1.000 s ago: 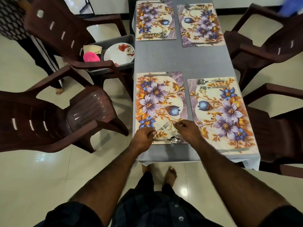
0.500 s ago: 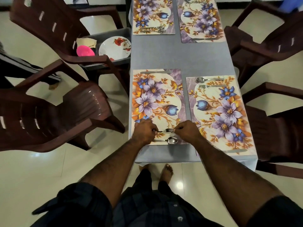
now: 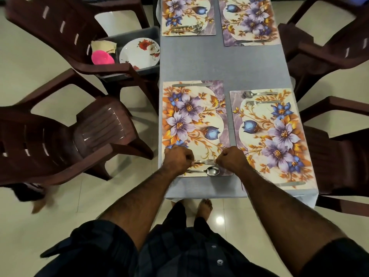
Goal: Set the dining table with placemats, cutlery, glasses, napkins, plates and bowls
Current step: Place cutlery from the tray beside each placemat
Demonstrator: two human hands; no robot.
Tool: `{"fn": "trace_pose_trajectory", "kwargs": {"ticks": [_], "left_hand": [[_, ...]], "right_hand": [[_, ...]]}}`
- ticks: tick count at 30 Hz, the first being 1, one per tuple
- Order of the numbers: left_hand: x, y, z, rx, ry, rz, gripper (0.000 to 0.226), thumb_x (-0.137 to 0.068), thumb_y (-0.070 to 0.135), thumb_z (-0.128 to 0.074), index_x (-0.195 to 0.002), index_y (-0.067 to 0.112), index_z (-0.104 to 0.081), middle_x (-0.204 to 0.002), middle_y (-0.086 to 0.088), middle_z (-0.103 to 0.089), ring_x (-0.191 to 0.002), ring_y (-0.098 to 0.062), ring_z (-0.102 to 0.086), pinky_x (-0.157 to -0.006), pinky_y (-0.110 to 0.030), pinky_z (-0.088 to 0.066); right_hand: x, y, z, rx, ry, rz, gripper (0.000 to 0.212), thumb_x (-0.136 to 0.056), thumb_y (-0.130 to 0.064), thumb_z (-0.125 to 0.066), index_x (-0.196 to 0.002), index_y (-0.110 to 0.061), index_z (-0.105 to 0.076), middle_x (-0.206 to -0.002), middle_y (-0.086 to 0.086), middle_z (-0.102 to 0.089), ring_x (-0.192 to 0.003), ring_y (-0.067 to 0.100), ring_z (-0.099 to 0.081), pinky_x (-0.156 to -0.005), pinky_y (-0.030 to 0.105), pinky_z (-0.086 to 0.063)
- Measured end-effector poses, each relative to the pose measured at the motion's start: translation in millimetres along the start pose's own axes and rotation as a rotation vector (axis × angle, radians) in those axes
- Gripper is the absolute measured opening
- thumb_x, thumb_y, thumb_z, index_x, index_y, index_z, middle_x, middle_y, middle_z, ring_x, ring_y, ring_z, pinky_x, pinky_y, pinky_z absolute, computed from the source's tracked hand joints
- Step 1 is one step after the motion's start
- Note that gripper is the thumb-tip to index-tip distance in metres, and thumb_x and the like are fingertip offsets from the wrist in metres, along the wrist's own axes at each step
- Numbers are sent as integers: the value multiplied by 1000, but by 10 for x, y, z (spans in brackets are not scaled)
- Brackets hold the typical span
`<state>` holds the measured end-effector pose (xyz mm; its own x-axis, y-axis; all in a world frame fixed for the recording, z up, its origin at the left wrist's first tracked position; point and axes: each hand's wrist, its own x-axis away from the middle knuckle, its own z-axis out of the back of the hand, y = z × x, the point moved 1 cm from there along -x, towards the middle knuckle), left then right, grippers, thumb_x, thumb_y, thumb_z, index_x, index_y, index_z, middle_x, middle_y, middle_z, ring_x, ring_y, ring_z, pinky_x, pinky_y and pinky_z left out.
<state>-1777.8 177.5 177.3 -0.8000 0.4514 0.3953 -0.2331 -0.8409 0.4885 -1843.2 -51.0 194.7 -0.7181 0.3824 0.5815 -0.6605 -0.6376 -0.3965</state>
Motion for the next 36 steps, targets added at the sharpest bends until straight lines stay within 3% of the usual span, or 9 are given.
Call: {"fn": "trace_pose_trajectory", "kwargs": {"ticks": [4, 7, 11, 15, 18, 21, 25, 30, 36], "left_hand": [[55, 41, 60, 20, 13, 36, 15, -88, 39, -77, -95, 26, -80, -98, 10, -74, -105, -17, -59, -102, -43, -34], [188, -5, 218, 63, 109, 82, 27, -90, 52, -71, -93, 26, -74, -97, 5, -73, -95, -19, -62, -93, -43, -46], [526, -213, 510, 34, 265, 107, 28, -89, 51, -69, -98, 24, -74, -100, 3, -74, -97, -25, -66, -85, -41, -50], [971, -462, 668, 22, 332, 213, 35, -86, 58, -64, -89, 24, -70, -89, 7, -67, -88, -21, -63, -80, -44, -56], [1320, -568, 620, 11, 336, 243, 24, -90, 48, -72, -95, 24, -75, -96, 5, -68, -94, -18, -62, -83, -39, -54], [1952, -799, 409, 30, 321, 292, 27, -89, 52, -71, -99, 27, -73, -99, 8, -67, -95, -18, -63, -83, -38, -55], [2604, -1137, 185, 65, 310, 373, 28, -89, 52, -73, -107, 31, -71, -109, 13, -65, -103, -15, -61, -89, -37, -53], [3364, -1752, 14, 155, 312, 474, 37, -86, 58, -69, -110, 29, -73, -107, 11, -64, -104, -17, -62, -89, -35, -52], [4261, -2704, -160, 347, 358, 528, 45, -82, 63, -64, -110, 28, -72, -108, 7, -64, -102, -17, -61, -88, -36, -52]], "right_hand": [[19, 38, 62, -36, -17, 48, 25, -81, -36, -82, -73, -13, -74, -71, 0, -70, -73, 20, -67, -68, 28, -50], [79, 40, 171, -53, 45, 84, 35, -88, -52, -76, -87, -17, -71, -86, -2, -68, -81, 18, -63, -75, 31, -48], [169, -85, 274, -56, 112, 182, 35, -89, -51, -74, -102, -18, -73, -102, 1, -72, -91, 21, -64, -80, 31, -48], [399, -405, 190, -20, 106, 297, 30, -88, -48, -74, -100, -22, -76, -103, 5, -76, -96, 28, -70, -81, 32, -51], [652, -656, -66, 32, 22, 420, 26, -88, -43, -71, -101, -21, -75, -99, 6, -76, -93, 29, -70, -76, 30, -47], [1123, -791, -444, 109, -101, 590, 23, -85, -35, -69, -102, -21, -75, -103, 7, -75, -100, 30, -69, -82, 33, -53], [1543, -888, -832, 281, -263, 705, 33, -89, -45, -65, -113, -23, -73, -116, 2, -71, -108, 23, -66, -87, 35, -53], [1814, -1234, -1376, 471, -359, 757, 31, -86, -54, -63, -101, -28, -69, -104, -6, -67, -94, 15, -63, -81, 37, -56], [2158, -1756, -2181, 567, -349, 767, 20, -90, -44, -68, -95, -25, -68, -108, 0, -67, -100, 22, -64, -82, 33, -50]]}}
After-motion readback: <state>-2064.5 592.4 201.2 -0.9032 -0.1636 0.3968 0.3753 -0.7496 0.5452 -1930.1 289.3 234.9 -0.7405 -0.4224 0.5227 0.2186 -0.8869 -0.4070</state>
